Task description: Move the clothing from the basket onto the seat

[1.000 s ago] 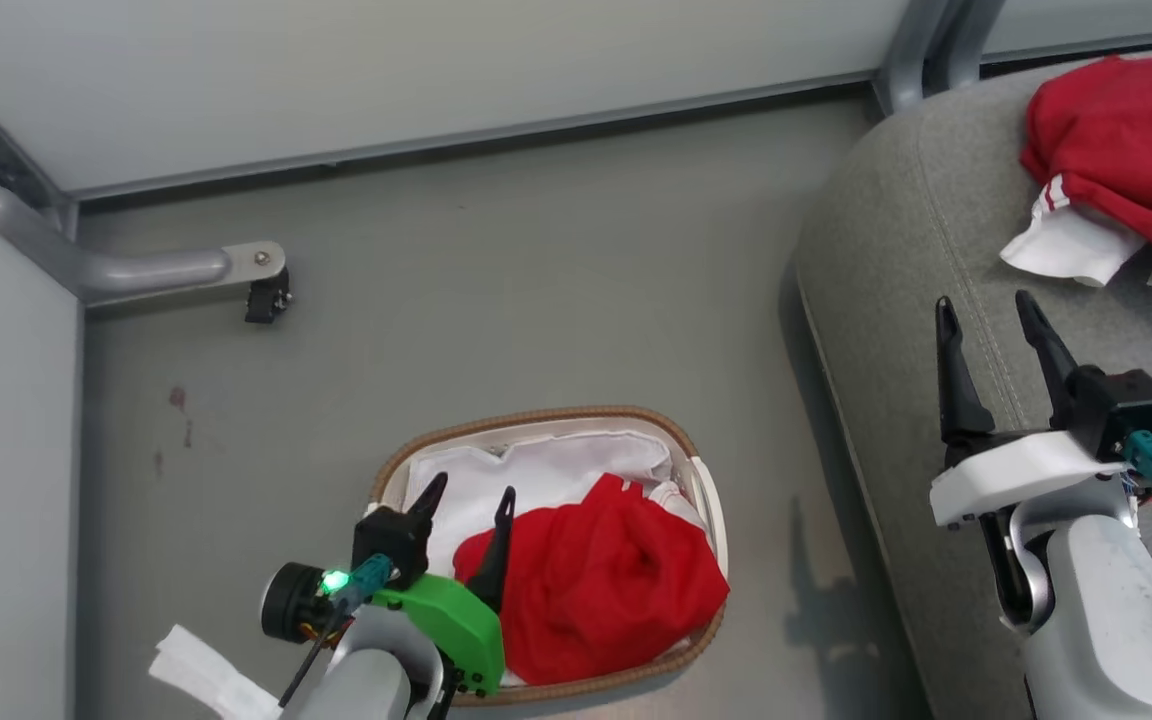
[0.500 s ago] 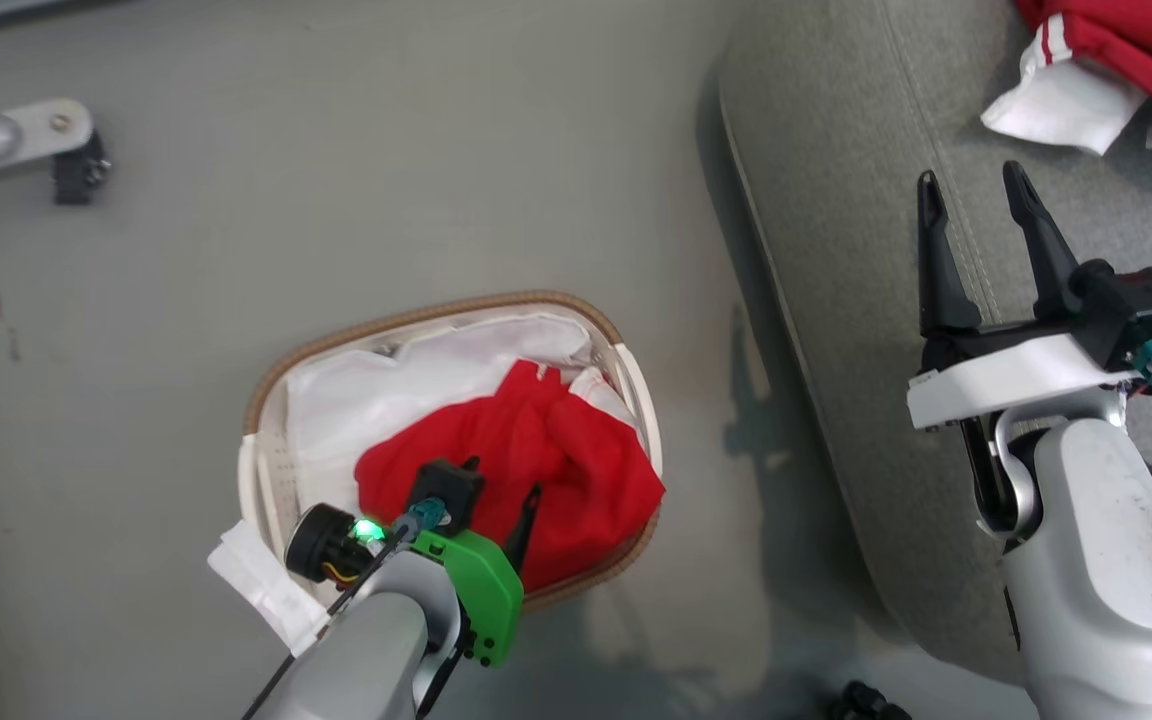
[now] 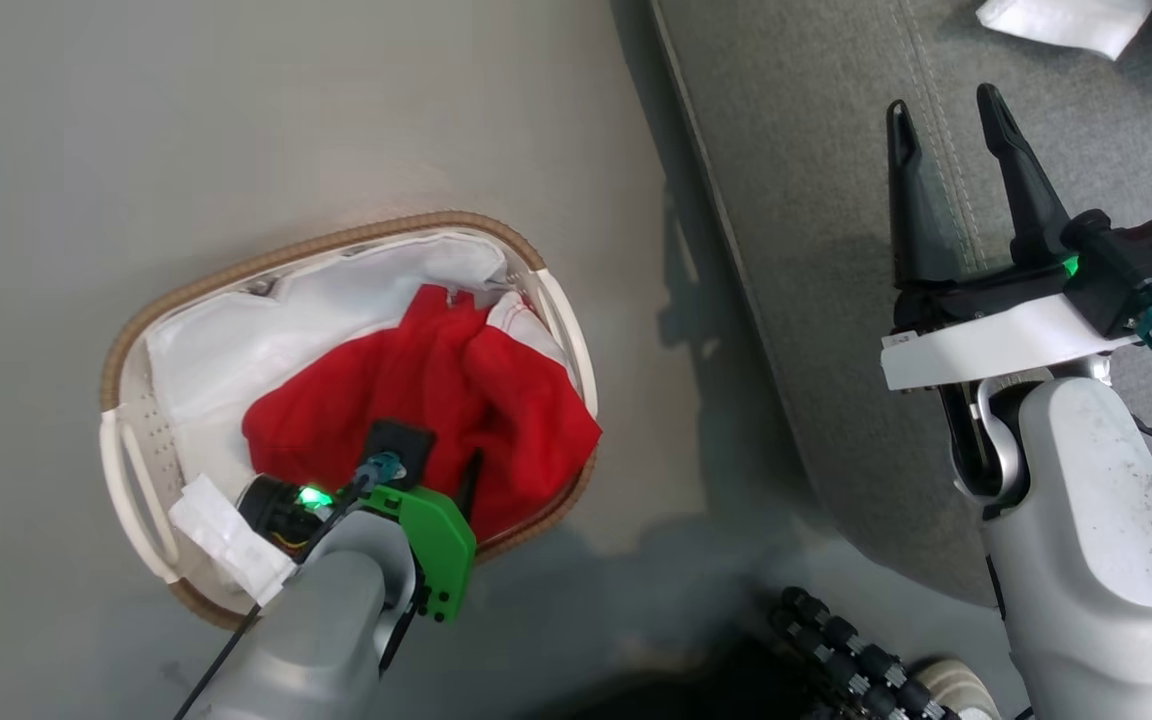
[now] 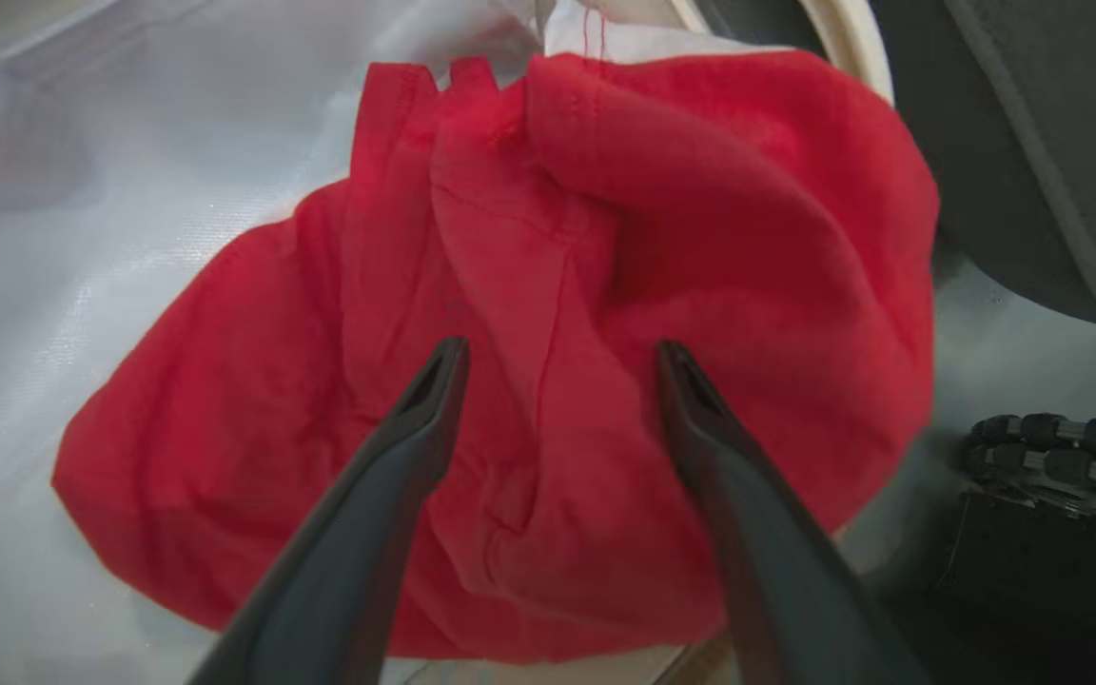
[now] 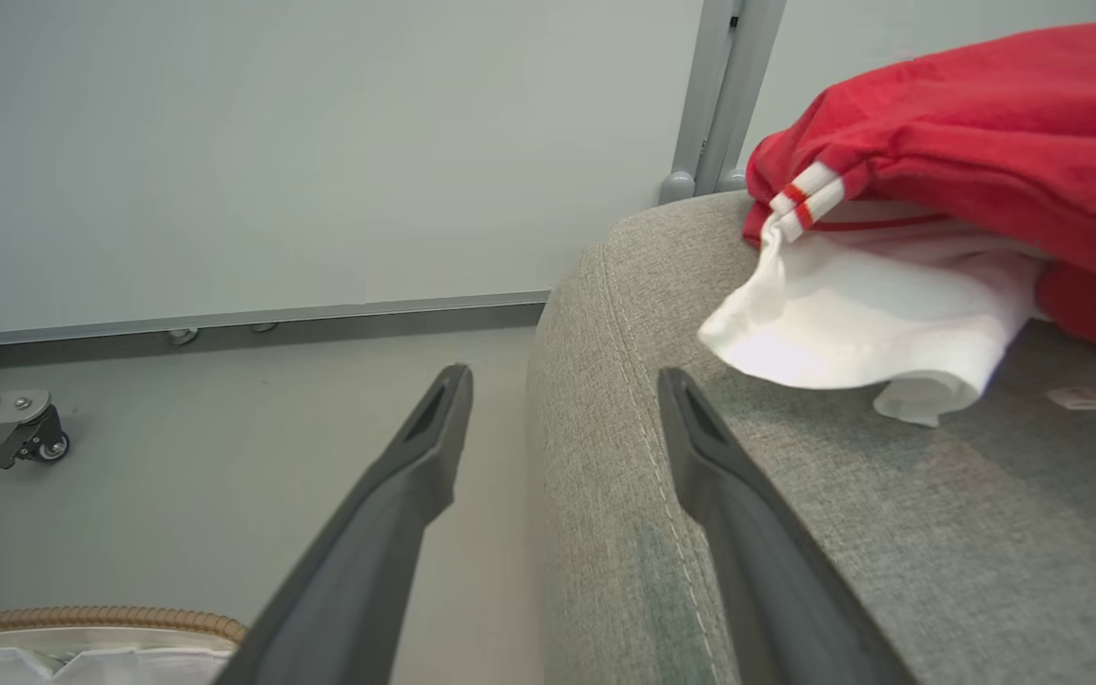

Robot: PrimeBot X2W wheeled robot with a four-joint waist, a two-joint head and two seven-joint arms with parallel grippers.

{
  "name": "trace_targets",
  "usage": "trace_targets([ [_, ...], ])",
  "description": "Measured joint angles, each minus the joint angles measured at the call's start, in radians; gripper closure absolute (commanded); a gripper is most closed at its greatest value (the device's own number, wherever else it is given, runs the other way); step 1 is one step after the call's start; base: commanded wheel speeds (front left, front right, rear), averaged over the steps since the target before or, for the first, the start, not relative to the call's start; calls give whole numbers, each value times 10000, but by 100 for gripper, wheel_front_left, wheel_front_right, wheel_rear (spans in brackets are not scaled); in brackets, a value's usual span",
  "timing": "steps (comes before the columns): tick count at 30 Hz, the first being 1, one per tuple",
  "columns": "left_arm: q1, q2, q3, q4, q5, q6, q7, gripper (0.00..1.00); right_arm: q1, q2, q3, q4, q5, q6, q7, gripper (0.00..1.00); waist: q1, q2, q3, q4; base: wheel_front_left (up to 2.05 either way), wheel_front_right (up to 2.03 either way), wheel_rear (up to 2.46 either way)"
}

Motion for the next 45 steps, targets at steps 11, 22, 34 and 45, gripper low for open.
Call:
trace_targets([
  [11,-129,2,-82,708,-324,-127,40,100,-102,2,215,-253,148,0,0,0,0,0,548,-514,0,0,0],
  [22,-168,2,-251,727,-543,-148,-341,100,-53,4,184,-21,-10,0,0,0,0,0,60,-357,0,0,0],
  [34,290,339,42,-978,-341,6,-487,100,565,12,-50,378,-713,0,0,0,-1,0,-1489,218,0,0,0],
  [45,1038,840,412,-3473,621,307,-487,100,1851,15,-366,838,-1177,0,0,0,-2,0,-3534,964,0,0,0],
])
